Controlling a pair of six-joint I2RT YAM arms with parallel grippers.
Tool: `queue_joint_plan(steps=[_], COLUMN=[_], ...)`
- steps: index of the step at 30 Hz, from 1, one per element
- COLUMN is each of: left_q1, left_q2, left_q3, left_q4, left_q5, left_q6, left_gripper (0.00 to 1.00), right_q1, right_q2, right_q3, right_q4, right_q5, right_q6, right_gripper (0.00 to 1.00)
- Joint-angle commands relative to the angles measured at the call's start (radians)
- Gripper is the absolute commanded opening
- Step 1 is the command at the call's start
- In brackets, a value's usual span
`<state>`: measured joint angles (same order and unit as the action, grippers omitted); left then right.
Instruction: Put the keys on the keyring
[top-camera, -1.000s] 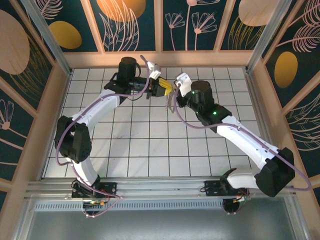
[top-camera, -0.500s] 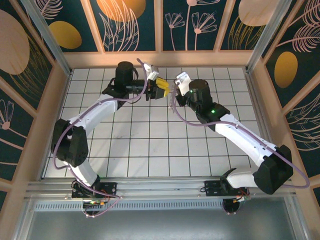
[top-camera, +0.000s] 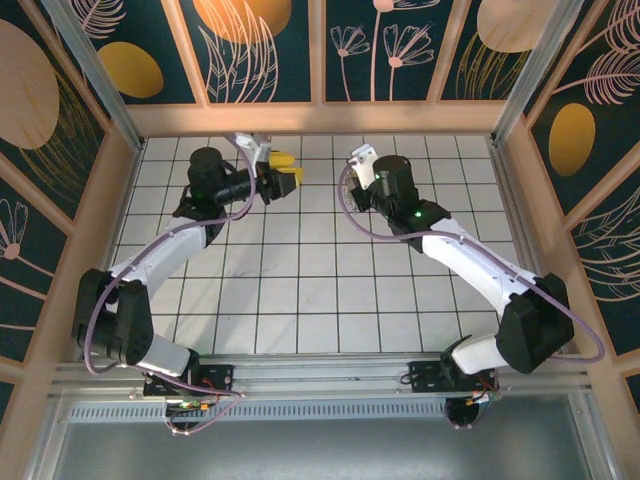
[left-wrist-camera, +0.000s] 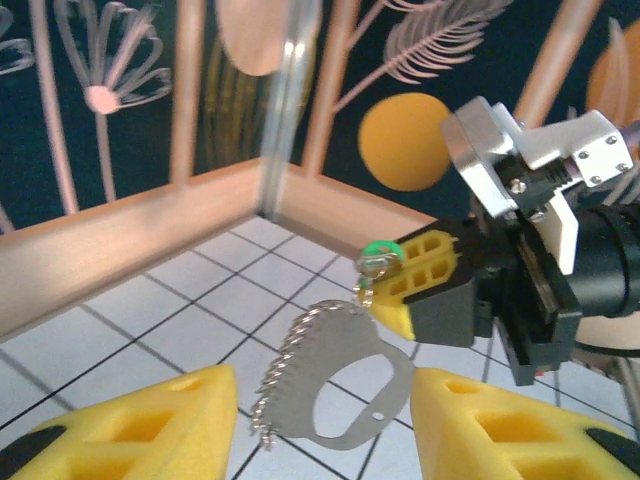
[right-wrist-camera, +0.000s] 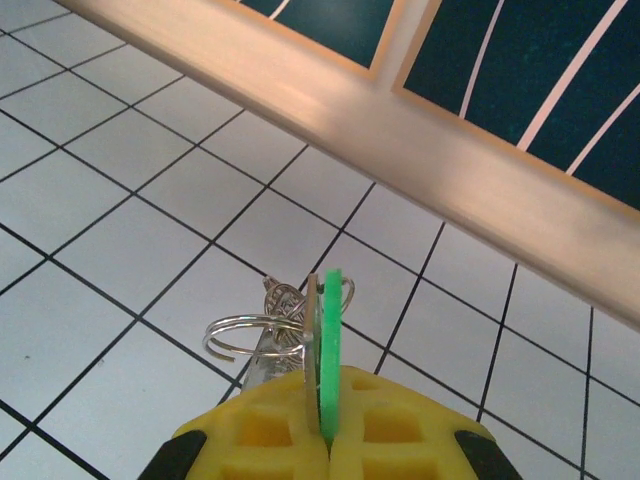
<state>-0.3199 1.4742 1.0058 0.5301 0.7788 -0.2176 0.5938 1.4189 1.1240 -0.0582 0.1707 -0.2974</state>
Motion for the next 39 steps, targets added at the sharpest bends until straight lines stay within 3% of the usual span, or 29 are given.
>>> queue_joint_plan(steps=[1,7,18,31,39], left_q1=[0.027,0.071,0.083,0.084,0.084], left_q2=[-0.060,-0.104,-0.118,-0.077,-0.070], left_q3=[-0.072,-0.149,-0.162,-0.135,-0.120], left_q4=[0.136,0.178,0.151,0.168,0.164], left_q5=[-0.140,-0.278,-0.312,-0.272,-0.260], left_q6=[-0.066,-0.114,-0.111,-0.151,-0.161], left_gripper=[0.51,0.56,0.58,0.59,0.60], right_q1=[-0.012,-0.011,0.020,-0.010,0.003], right_q2=[0.031,0.141,0.345,0.301,0.261], right_q3=[0.058,0.113,0.248,-0.065,-0.239], right_q4=[0.028,0.040,0.066,0.105,0.123], right_q5=[-0.032,-0.086,-0.194,-0.158,-0.209], right_q6=[0.026,0.042,0.108,0.214,0.290], right_gripper=[0.00,0.00,0.00,0.00,0.00])
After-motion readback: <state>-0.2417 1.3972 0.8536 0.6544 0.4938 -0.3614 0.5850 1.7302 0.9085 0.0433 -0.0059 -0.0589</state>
